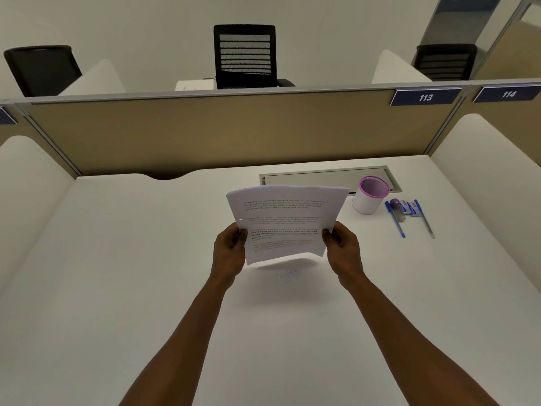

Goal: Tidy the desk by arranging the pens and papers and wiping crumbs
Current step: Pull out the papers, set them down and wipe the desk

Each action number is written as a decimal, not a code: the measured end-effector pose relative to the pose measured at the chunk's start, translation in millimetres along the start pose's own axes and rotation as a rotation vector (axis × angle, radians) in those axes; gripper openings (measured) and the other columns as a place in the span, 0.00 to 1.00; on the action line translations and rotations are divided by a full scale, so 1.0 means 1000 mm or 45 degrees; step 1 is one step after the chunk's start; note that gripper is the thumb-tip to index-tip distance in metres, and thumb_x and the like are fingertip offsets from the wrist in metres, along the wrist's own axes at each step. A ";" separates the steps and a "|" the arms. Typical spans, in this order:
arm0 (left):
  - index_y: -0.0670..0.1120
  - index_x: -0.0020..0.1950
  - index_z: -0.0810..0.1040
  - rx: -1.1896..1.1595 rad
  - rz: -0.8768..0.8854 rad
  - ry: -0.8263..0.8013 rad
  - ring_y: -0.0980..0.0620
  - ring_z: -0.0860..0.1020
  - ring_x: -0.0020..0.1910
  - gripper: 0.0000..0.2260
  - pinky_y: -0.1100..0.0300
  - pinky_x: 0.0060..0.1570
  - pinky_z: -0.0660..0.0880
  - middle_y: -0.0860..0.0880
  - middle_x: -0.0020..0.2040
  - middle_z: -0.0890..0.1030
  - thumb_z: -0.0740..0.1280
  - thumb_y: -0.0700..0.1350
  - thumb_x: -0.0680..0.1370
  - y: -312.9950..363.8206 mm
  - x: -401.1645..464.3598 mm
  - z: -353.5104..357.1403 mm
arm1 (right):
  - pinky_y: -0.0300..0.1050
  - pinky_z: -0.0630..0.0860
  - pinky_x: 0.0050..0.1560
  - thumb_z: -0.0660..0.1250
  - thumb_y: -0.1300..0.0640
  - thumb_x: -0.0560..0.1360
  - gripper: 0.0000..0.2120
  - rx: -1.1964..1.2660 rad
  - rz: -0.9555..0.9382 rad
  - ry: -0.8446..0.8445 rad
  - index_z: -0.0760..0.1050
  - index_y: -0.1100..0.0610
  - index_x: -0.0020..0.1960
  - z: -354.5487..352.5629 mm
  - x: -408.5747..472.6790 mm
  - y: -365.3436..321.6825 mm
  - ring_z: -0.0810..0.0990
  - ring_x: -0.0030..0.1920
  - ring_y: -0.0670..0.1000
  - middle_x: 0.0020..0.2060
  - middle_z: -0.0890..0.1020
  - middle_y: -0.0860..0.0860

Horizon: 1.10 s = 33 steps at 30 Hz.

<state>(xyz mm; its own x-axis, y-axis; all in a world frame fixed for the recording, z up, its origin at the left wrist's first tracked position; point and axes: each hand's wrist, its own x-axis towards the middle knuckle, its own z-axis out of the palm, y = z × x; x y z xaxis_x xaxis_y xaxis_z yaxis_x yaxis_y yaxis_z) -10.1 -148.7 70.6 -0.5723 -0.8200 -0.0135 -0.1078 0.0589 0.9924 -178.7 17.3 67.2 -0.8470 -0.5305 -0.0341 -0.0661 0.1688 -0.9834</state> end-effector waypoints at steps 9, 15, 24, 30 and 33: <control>0.58 0.52 0.82 -0.047 -0.015 0.003 0.51 0.83 0.50 0.17 0.54 0.49 0.81 0.55 0.50 0.85 0.59 0.38 0.83 -0.001 0.007 -0.004 | 0.42 0.80 0.48 0.60 0.59 0.81 0.10 -0.051 -0.061 0.011 0.77 0.47 0.54 0.001 0.007 -0.013 0.82 0.49 0.49 0.47 0.83 0.44; 0.51 0.55 0.82 -0.150 -0.093 0.023 0.46 0.83 0.52 0.15 0.48 0.54 0.81 0.49 0.53 0.85 0.59 0.36 0.83 -0.011 0.006 -0.022 | 0.43 0.81 0.47 0.62 0.60 0.80 0.09 -0.023 -0.055 -0.066 0.78 0.50 0.53 0.015 0.000 -0.014 0.83 0.46 0.48 0.46 0.84 0.44; 0.47 0.60 0.79 -0.078 -0.189 0.165 0.45 0.84 0.52 0.11 0.46 0.56 0.80 0.46 0.53 0.85 0.60 0.37 0.83 -0.027 0.012 -0.085 | 0.52 0.81 0.52 0.64 0.61 0.79 0.09 0.144 0.158 -0.187 0.80 0.51 0.53 0.078 -0.007 -0.007 0.83 0.49 0.52 0.48 0.84 0.48; 0.52 0.64 0.76 0.108 -0.324 0.293 0.45 0.83 0.53 0.14 0.42 0.57 0.79 0.47 0.55 0.84 0.62 0.40 0.81 -0.044 0.047 -0.142 | 0.54 0.79 0.57 0.65 0.63 0.77 0.12 0.158 0.315 -0.248 0.81 0.47 0.46 0.145 0.006 -0.016 0.83 0.50 0.54 0.47 0.85 0.48; 0.48 0.65 0.76 0.154 -0.361 0.350 0.44 0.83 0.51 0.14 0.45 0.56 0.79 0.43 0.55 0.84 0.62 0.38 0.81 -0.044 0.059 -0.166 | 0.55 0.79 0.58 0.66 0.62 0.75 0.12 0.107 0.347 -0.292 0.81 0.47 0.43 0.179 0.013 -0.016 0.83 0.50 0.54 0.46 0.85 0.48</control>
<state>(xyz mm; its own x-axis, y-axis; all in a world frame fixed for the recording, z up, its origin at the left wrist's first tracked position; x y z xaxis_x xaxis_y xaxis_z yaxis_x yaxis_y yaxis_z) 95.5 -293.8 46.1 -0.2696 -0.9338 -0.2353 -0.3342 -0.1385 0.9323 -94.7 -141.2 50.3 -0.6867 -0.6493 -0.3268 0.1974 0.2662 -0.9435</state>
